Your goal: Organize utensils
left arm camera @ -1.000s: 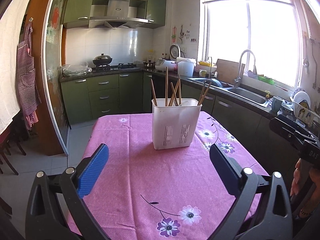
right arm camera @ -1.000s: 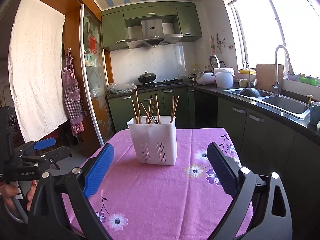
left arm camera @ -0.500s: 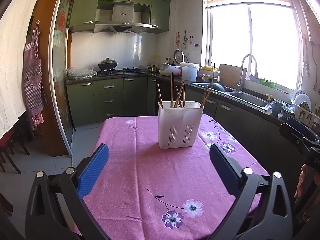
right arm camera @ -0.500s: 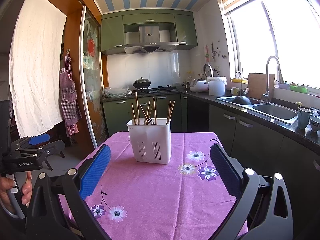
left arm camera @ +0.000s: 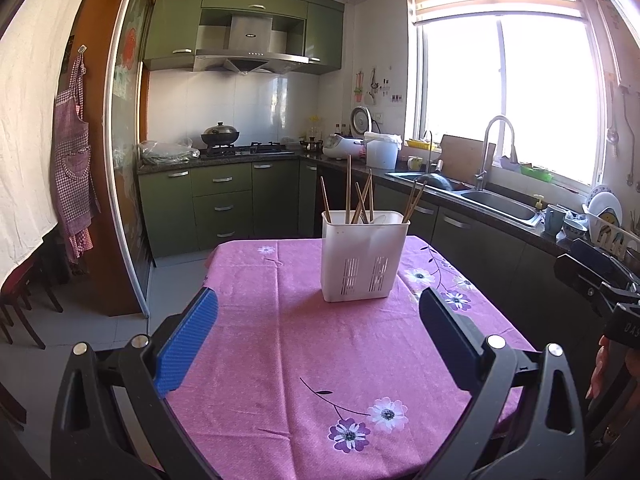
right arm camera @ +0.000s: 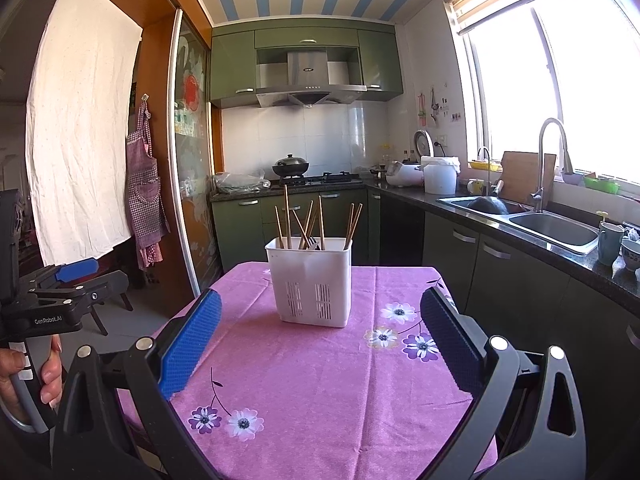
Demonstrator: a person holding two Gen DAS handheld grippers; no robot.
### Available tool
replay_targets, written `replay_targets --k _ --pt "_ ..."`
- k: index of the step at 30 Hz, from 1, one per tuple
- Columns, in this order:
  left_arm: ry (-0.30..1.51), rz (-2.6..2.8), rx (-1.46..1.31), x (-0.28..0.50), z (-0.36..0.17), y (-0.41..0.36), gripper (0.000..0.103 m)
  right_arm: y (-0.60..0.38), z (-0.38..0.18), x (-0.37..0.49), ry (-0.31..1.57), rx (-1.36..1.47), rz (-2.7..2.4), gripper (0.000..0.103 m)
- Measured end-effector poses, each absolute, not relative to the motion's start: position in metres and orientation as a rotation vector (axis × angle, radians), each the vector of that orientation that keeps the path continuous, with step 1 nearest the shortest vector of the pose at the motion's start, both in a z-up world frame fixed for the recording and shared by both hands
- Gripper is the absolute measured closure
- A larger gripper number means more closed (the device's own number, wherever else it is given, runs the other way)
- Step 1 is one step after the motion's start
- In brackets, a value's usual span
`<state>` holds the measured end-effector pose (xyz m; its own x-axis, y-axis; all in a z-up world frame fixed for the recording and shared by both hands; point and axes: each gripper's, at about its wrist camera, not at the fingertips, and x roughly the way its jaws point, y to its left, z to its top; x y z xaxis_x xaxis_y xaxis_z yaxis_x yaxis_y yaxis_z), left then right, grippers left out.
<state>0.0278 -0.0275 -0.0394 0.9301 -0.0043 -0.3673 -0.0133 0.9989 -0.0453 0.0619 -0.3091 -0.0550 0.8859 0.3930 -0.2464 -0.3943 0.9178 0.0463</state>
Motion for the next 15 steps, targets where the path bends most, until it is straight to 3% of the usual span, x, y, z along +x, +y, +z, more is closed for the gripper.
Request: replay_targets --k 15 --pt "0.375 0.008 -0.045 0.0283 -0.0392 -0.0281 0.007 -0.3074 -0.0575 0.0648 0.268 -0.003 0.420 0.005"
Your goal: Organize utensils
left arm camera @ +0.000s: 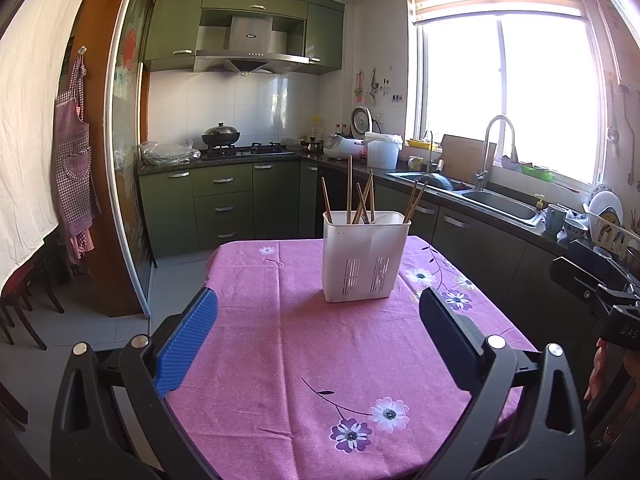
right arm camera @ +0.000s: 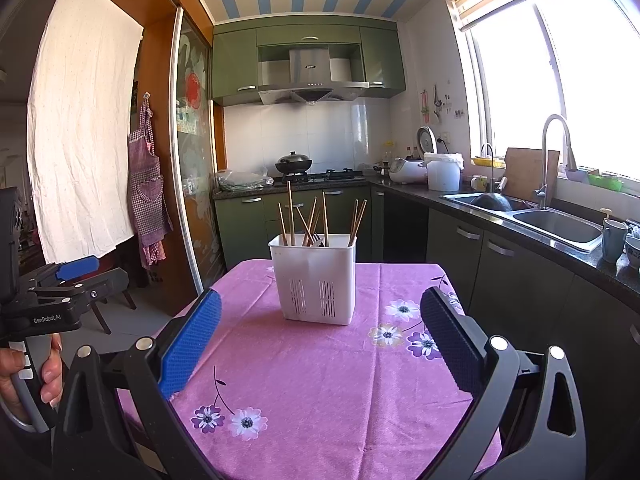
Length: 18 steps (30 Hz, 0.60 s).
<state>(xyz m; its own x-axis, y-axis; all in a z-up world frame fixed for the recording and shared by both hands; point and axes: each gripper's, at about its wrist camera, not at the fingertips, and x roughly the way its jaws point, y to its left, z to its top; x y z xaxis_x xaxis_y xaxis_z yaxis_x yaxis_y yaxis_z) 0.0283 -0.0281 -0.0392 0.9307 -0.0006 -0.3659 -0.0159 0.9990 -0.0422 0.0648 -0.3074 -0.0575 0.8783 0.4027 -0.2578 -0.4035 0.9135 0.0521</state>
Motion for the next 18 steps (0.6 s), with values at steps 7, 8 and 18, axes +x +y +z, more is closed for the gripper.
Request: replay_targets --k 7,8,18 --pt "0.374 0.010 -0.043 0.0282 -0.0394 -0.0272 0.007 -0.3067 -0.0576 0.0659 0.269 -0.002 0.421 0.005" --pt "0.373 0.010 -0.044 0.0280 -0.0391 -0.0267 0.007 -0.3062 -0.0578 0.0659 0.268 -0.003 0.422 0.005" --pt "0.373 0.011 -0.044 0.0281 -0.0391 -0.0268 0.007 -0.3056 -0.0577 0.0658 0.269 -0.001 0.421 0.005"
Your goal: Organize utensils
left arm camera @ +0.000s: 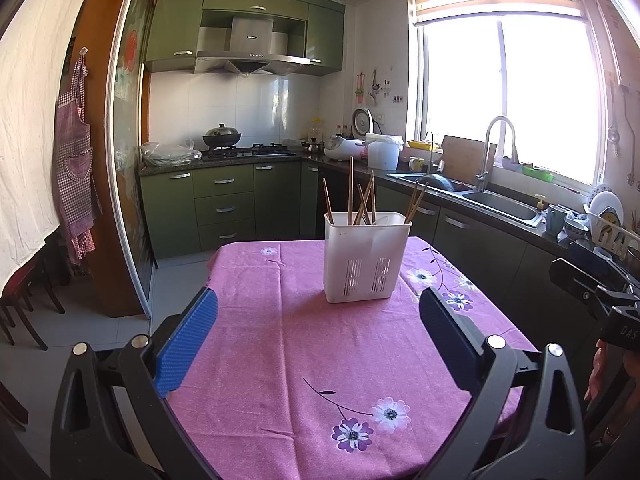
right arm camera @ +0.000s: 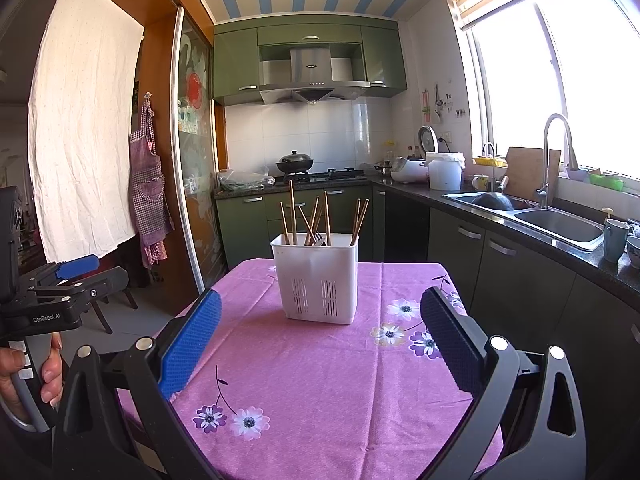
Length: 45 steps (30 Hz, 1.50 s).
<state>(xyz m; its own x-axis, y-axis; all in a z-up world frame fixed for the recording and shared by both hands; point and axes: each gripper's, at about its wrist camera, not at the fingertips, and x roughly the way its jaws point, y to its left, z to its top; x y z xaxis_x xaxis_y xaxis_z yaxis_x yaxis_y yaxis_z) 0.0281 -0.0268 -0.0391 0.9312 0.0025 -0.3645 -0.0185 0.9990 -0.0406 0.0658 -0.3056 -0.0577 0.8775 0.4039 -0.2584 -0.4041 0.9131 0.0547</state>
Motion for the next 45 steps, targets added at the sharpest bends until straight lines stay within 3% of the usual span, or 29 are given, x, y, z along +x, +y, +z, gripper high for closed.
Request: replay_targets --k 45 --pt "0.402 0.035 -0.021 0.031 -0.038 -0.030 0.007 -0.302 -0.072 0.070 0.288 -0.001 0.431 0.005"
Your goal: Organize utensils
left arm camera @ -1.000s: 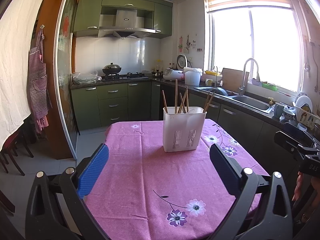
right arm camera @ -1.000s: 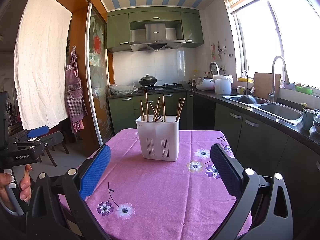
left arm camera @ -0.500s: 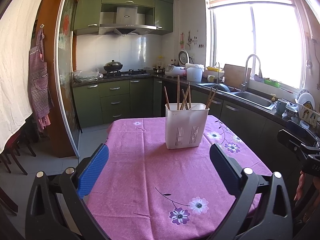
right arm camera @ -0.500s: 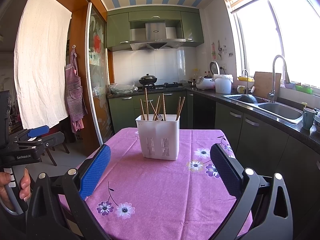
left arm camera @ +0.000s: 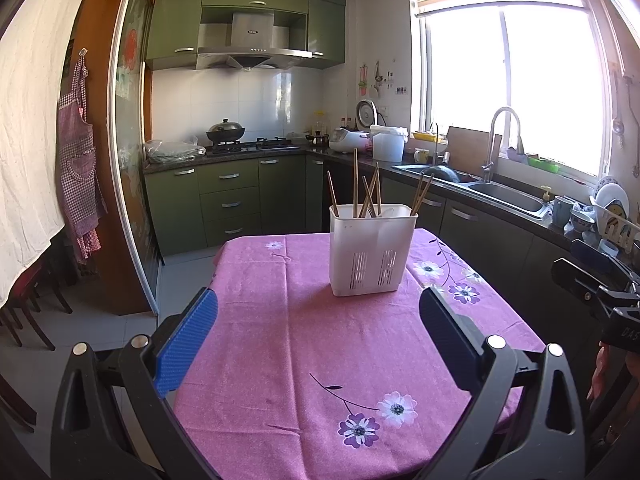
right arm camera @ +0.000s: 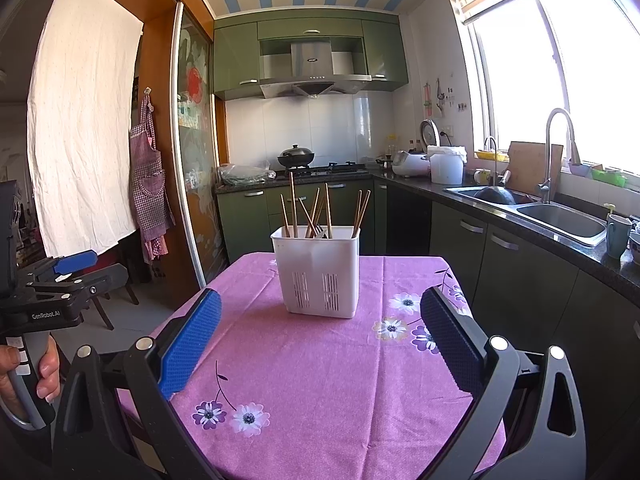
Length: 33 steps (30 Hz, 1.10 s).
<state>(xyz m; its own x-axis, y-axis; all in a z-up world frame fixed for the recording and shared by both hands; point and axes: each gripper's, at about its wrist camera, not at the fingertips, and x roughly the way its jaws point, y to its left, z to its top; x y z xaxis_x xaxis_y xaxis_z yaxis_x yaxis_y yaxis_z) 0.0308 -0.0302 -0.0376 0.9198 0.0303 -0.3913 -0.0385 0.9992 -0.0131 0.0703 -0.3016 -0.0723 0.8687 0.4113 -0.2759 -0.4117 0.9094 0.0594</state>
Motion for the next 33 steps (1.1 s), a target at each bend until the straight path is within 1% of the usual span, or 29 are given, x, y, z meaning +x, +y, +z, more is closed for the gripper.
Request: replay_targets --k 22,33 --pt "0.444 -0.016 -0.041 0.0373 -0.0420 -0.0315 0.007 -0.3044 -0.0736 0.0731 0.297 -0.008 0.440 0.005" --pt "0.412 -0.002 -0.027 0.0354 -0.0427 -0.0321 0.007 -0.3069 -0.0723 0.0743 0.299 -0.011 0.444 0.005"
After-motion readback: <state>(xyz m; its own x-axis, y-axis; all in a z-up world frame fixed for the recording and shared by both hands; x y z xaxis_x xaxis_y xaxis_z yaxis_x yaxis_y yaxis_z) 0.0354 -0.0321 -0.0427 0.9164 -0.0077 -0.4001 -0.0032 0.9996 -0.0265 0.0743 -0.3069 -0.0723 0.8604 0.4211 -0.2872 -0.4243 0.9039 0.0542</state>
